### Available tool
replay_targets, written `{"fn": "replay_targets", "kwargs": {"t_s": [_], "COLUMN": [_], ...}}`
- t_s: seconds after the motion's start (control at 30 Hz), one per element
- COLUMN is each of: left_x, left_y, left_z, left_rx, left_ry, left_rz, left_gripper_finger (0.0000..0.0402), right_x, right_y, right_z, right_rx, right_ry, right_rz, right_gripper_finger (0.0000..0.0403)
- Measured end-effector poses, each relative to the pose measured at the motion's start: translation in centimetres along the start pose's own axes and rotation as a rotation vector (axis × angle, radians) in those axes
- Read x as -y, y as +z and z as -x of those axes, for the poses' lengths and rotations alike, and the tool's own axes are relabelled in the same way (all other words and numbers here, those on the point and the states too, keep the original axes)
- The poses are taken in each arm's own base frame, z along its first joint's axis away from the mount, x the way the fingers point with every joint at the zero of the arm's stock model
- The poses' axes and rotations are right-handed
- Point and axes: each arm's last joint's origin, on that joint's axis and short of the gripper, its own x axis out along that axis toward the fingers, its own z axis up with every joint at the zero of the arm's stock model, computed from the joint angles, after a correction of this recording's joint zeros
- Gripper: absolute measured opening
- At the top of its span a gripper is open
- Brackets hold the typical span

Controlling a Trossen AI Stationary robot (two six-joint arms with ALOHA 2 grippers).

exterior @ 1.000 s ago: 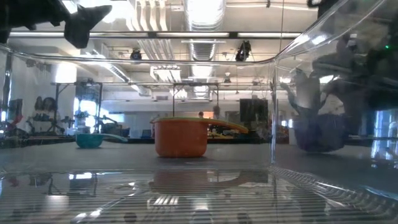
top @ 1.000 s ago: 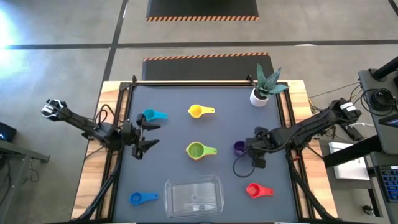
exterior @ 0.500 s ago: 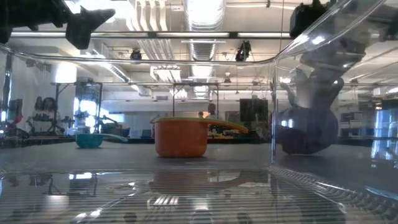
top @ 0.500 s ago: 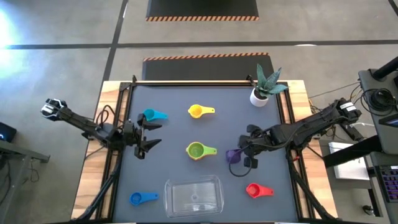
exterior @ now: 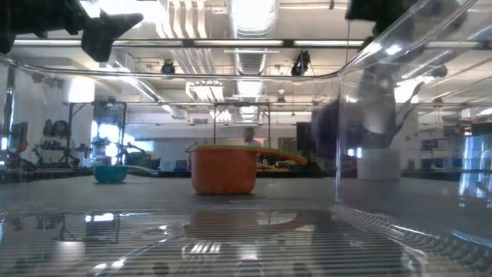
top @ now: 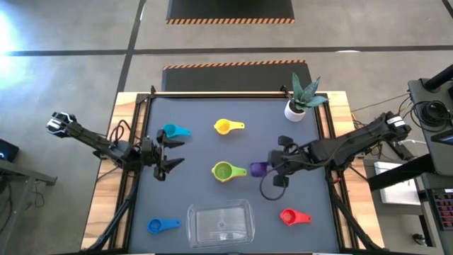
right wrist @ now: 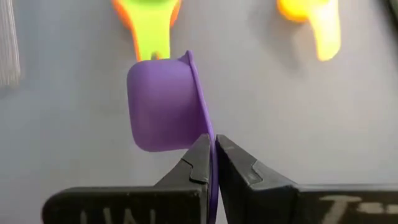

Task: Nest measuring cups in basket
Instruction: Stack the violet measuring cup on top of the green measuring cup

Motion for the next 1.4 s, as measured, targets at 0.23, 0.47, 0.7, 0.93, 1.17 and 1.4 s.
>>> {"fn": "replay_targets", "kwargs": {"t_s": [0.23,0.47,0.7,0.93,1.17,1.4], "left_x": [0.0,0.0,0.0,0.0,0.0,0.0], "left_y": [-0.1,0.0,0.0,-0.1,-0.2,-0.2], "left_z": [-0.1,-0.1,-0.1,-0.1,-0.1,-0.2], "left_rx": [-0.006,0.011,0.007,0.000,-0.002,-0.006], "left_ry": [0.021,0.022,0.021,0.017,0.015,0.016], "left_rz": [-0.006,0.006,0.008,0.008,0.017,0.019], "left_gripper_finger": [0.0285,0.0285,0.0285,0.0285,0.0285,0.0285], "right_x": [-0.8,-4.0,-5.4,-5.7,-5.7,-5.6], "right_y": [3.7,6.6,8.0,6.5,5.4,4.9], "right_z": [0.2,-4.5,-6.6,-8.5,-9.8,-10.1], "right_rx": [0.194,0.258,0.327,0.310,0.319,0.300], "right_ry": [-0.117,-0.240,-0.287,-0.328,-0.324,-0.202], "right_rz": [0.116,0.480,0.658,0.762,0.821,0.857], "right_gripper_finger": [0.0008,0.0008,0.0008,0.0008,0.0008,0.0058]}}
